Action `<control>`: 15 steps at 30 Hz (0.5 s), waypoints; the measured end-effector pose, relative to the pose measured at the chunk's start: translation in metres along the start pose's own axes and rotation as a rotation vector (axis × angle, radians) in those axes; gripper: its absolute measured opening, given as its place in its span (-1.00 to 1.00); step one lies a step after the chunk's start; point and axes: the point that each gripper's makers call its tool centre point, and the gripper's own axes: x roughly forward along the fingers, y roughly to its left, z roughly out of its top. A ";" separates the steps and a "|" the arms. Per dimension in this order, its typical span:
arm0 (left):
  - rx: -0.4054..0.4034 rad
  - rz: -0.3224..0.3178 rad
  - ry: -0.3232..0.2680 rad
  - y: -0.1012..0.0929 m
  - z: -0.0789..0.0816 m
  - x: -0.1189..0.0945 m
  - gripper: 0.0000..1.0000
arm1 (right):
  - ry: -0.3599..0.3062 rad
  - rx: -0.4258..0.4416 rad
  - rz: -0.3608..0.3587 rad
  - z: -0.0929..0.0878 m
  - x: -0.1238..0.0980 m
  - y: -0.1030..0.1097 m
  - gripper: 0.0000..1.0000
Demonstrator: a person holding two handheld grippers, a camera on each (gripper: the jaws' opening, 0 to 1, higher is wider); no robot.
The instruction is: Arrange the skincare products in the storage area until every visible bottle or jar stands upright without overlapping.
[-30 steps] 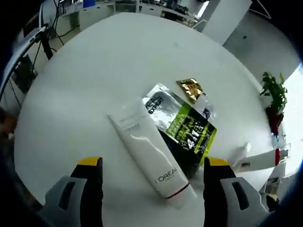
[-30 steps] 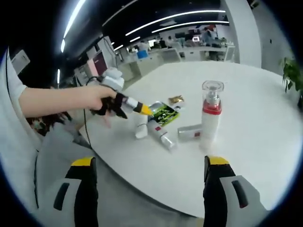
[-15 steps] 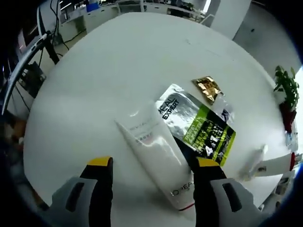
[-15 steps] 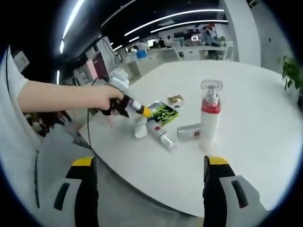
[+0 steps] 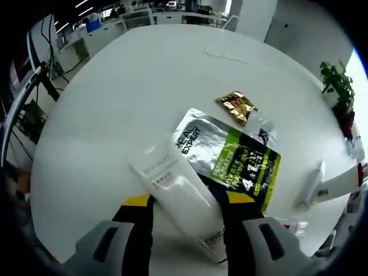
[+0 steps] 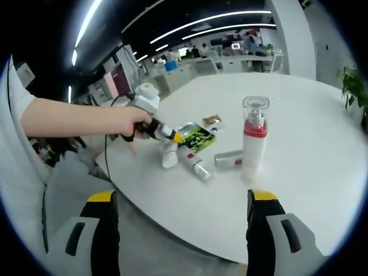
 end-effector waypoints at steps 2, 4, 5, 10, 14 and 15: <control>-0.005 -0.003 0.004 0.003 0.000 0.001 -0.16 | -0.001 0.000 -0.001 0.000 0.000 0.000 0.84; -0.004 -0.004 0.005 0.005 -0.001 0.001 -0.21 | -0.001 0.001 -0.001 0.000 0.000 0.000 0.84; 0.002 -0.005 0.004 0.006 -0.001 0.001 -0.24 | -0.001 0.000 -0.003 0.000 0.000 0.000 0.84; 0.011 -0.015 -0.005 0.007 -0.001 0.001 -0.29 | 0.002 -0.003 -0.001 0.000 0.000 0.000 0.83; 0.012 -0.026 -0.003 0.008 -0.003 0.001 -0.33 | 0.001 -0.003 -0.003 0.000 -0.001 0.000 0.83; 0.011 -0.032 -0.001 0.009 -0.004 0.000 -0.34 | 0.001 -0.004 -0.004 0.000 -0.001 0.000 0.83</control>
